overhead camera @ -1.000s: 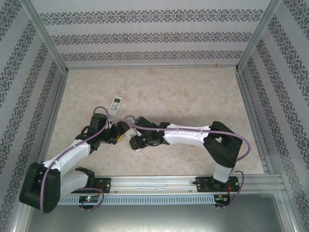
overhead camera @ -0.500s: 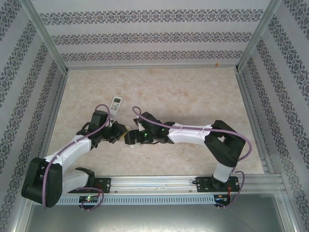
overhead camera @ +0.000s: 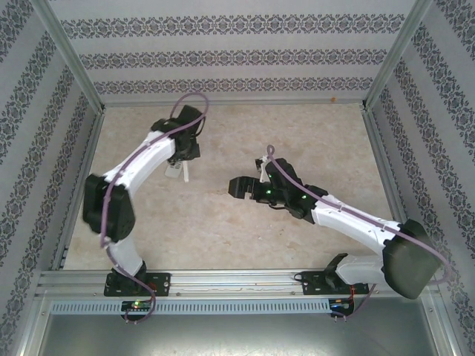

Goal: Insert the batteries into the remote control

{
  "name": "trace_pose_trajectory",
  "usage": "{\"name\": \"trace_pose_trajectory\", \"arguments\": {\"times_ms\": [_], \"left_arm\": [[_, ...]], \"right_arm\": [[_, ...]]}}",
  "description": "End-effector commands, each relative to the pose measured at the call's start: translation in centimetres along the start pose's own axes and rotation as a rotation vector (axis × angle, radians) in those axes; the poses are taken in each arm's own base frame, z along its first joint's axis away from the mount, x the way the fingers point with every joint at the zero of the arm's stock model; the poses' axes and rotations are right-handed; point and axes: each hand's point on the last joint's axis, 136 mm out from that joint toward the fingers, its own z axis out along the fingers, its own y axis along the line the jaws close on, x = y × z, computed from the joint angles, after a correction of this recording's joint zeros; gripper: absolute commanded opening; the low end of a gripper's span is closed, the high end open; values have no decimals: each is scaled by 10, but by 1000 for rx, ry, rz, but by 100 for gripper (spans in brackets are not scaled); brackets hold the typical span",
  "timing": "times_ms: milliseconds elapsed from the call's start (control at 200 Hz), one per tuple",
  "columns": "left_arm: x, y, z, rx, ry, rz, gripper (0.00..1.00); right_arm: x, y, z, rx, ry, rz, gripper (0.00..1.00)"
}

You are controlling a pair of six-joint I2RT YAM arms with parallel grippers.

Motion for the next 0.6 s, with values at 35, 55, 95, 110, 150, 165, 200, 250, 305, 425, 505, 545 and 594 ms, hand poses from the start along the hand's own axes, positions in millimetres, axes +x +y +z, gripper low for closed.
{"name": "trace_pose_trajectory", "arguments": {"times_ms": [35,55,95,110,150,165,200,250,305,425,505,545,594], "left_arm": [[-11,8,21,-357,29,262,0],[-12,4,26,-376,35,280,0],[-15,-2,34,-415,41,315,0],[-17,-4,37,-427,39,327,0],[-19,-10,45,-457,33,356,0],[-21,-12,48,-466,26,362,0],[-21,-18,56,-476,19,379,0],[-20,-25,68,-475,18,392,0],[-19,-29,78,-492,9,398,0],[-17,-34,95,-555,-3,443,0],[-8,-40,110,-565,15,471,0],[-5,-44,116,-560,18,473,3],[0,-49,125,-538,28,468,7]], "right_arm": [[-2,-19,-23,72,-48,-31,98],[-2,-21,-25,79,-52,-30,98],[-2,-24,-30,87,-60,-26,98],[-2,-26,-31,90,-62,-25,98],[-2,-30,-35,96,-69,-17,98],[-2,-32,-37,99,-71,-15,98],[-1,-35,-39,103,-75,-7,98],[0,-39,-43,107,-79,3,98],[1,-43,-48,113,-77,6,98],[3,-51,-58,131,-85,11,98],[2,-57,-62,138,-98,23,98],[1,-58,-64,136,-103,30,98],[-1,-60,-65,131,-108,41,98]]}}
